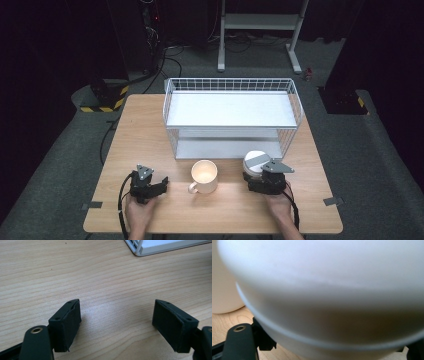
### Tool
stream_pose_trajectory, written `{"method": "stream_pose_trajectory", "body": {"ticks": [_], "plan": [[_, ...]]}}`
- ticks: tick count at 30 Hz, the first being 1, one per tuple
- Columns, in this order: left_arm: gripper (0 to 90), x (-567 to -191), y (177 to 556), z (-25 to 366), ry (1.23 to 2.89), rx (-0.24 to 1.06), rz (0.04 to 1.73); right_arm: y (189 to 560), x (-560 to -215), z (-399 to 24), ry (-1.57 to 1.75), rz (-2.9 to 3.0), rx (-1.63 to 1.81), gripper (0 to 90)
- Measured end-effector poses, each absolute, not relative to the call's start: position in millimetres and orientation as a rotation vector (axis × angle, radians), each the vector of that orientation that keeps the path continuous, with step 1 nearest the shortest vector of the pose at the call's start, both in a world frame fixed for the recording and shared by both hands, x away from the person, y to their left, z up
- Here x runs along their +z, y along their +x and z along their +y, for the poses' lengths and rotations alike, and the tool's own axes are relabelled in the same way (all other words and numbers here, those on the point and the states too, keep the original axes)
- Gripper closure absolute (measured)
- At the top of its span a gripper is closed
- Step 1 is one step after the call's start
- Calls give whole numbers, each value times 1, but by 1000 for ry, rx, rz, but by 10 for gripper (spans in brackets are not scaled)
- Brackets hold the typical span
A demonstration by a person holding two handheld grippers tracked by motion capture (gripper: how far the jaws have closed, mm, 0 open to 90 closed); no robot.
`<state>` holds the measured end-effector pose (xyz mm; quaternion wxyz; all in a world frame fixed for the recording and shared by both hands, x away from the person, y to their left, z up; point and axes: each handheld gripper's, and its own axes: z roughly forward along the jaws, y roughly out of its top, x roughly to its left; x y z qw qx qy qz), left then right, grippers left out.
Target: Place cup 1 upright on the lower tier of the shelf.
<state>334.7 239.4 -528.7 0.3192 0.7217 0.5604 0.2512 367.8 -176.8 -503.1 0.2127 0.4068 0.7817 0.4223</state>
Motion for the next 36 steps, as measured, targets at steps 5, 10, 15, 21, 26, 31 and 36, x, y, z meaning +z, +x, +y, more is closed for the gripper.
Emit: {"method": "stream_pose_trajectory", "body": {"ticks": [5,10,15,21,26,31,36], "plan": [[231,-529,335,239,1897,660,1475,371,-500,-177,1128,2167,1176,187],[232,-529,335,239,1897,660,1474,373,-494,-178,1115,2180,1177,187],[232,-529,335,239,1897,659,1476,378,-489,-179,1141,2172,1192,187],[232,-529,335,239,1893,663,1476,384,-488,-178,1132,2179,1156,187],[232,-529,335,239,1894,662,1476,385,-484,-177,1152,2171,1174,187],[232,-529,334,239,1894,663,1477,392,-479,-177,1142,2162,1154,187],[232,-529,334,239,1894,662,1477,398,-478,-177,1153,2159,1151,187]]}}
